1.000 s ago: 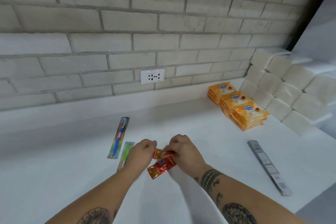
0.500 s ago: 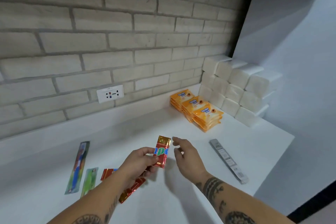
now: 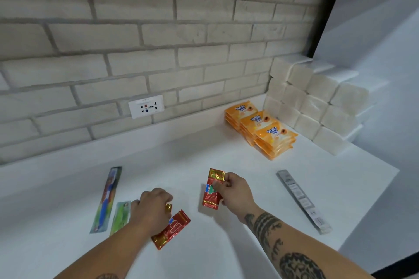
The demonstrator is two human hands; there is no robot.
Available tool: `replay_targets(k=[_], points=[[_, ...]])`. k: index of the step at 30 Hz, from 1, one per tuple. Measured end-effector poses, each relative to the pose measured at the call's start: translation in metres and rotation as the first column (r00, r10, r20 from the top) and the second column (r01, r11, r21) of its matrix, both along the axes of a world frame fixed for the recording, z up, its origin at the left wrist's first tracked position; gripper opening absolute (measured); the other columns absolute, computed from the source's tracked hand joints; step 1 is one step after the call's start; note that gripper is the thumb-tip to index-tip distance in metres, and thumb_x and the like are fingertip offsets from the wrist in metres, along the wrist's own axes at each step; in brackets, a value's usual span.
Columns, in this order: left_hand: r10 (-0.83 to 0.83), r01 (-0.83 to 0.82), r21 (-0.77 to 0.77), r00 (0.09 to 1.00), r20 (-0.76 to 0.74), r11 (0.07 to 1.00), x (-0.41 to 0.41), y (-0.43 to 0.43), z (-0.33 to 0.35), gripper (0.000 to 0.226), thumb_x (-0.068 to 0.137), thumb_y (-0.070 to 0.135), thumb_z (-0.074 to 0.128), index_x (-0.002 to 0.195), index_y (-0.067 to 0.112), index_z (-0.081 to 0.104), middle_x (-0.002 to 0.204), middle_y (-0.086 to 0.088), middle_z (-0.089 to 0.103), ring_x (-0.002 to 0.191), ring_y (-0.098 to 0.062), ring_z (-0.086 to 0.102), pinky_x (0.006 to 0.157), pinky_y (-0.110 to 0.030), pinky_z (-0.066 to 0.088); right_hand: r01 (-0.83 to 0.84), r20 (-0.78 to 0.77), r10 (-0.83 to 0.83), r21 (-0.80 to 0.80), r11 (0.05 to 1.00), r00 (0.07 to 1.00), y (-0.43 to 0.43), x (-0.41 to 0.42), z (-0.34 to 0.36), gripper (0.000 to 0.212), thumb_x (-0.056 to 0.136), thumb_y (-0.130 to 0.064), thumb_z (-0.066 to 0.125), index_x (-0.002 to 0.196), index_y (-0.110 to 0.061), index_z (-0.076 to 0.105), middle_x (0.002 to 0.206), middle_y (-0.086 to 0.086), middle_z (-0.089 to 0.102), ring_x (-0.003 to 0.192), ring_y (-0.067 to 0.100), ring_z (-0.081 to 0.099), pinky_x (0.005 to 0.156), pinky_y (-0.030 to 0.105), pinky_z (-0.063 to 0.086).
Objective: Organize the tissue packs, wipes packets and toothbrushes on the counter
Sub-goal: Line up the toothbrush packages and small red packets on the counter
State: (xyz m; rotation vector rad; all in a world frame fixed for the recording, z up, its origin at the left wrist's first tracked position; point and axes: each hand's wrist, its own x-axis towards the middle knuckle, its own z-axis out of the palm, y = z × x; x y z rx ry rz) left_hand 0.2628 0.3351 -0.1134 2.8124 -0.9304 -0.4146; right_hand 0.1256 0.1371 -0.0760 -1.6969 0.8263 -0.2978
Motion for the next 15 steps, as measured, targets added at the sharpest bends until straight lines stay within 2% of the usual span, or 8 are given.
replay_targets(k=[5, 9, 11, 13, 15], points=[[0.041, -0.046, 0.046, 0.995, 0.096, 0.998, 0.005, 0.005, -0.002, 0.030, 0.093, 0.056, 0.059, 0.119, 0.041, 0.060, 0.121, 0.014, 0.058, 0.116, -0.012, 0.050, 0.099, -0.040, 0.039, -0.050, -0.025, 0.050, 0.007, 0.999, 0.998, 0.006, 0.003, -0.005, 0.008, 0.099, -0.024, 0.067, 0.093, -0.020, 0.063, 0.092, 0.000, 0.075, 0.077, 0.010, 0.073, 0.059, 0.021, 0.050], [0.137, -0.138, 0.028, 0.990, 0.035, 0.990, 0.006, -0.006, -0.001, 0.019, 0.096, 0.051, 0.053, 0.098, 0.035, 0.063, 0.094, 0.013, 0.065, 0.099, -0.013, 0.056, 0.096, -0.042, 0.036, -0.069, -0.045, 0.070, 0.009, 0.998, 0.997, 0.007, 0.002, -0.008, 0.011, 0.099, -0.025, 0.067, 0.092, -0.021, 0.061, 0.096, 0.001, 0.076, 0.083, 0.011, 0.075, 0.060, 0.019, 0.051], [0.182, -0.186, -0.068, 0.981, -0.061, 0.980, 0.010, -0.018, 0.003, 0.020, 0.099, 0.044, 0.052, 0.091, 0.031, 0.064, 0.086, 0.011, 0.067, 0.091, -0.014, 0.060, 0.091, -0.041, 0.039, -0.076, -0.047, 0.077, 0.009, 0.997, 0.996, 0.004, 0.002, -0.010, 0.012, 0.099, -0.025, 0.067, 0.092, -0.018, 0.061, 0.096, 0.003, 0.076, 0.079, 0.011, 0.075, 0.062, 0.022, 0.053], [0.169, -0.228, -0.215, 0.951, -0.259, 0.950, 0.014, -0.034, 0.007, 0.019, 0.100, 0.037, 0.052, 0.090, 0.027, 0.065, 0.083, 0.008, 0.072, 0.085, -0.019, 0.068, 0.086, -0.038, 0.050, -0.081, -0.054, 0.081, -0.004, 0.997, 0.995, -0.002, 0.002, -0.010, 0.014, 0.099, -0.025, 0.068, 0.091, -0.016, 0.060, 0.095, 0.005, 0.076, 0.076, 0.011, 0.073, 0.063, 0.025, 0.054], [0.104, -0.183, -0.233, 0.944, -0.314, 0.955, 0.012, -0.046, 0.011, 0.017, 0.101, 0.033, 0.052, 0.095, 0.023, 0.064, 0.087, 0.003, 0.075, 0.078, -0.018, 0.070, 0.075, -0.033, 0.055, -0.089, -0.069, 0.090, 0.005, 0.996, 0.994, -0.006, 0.003, -0.010, 0.017, 0.096, -0.025, 0.071, 0.092, -0.012, 0.061, 0.093, 0.006, 0.076, 0.074, 0.011, 0.073, 0.061, 0.026, 0.054]])
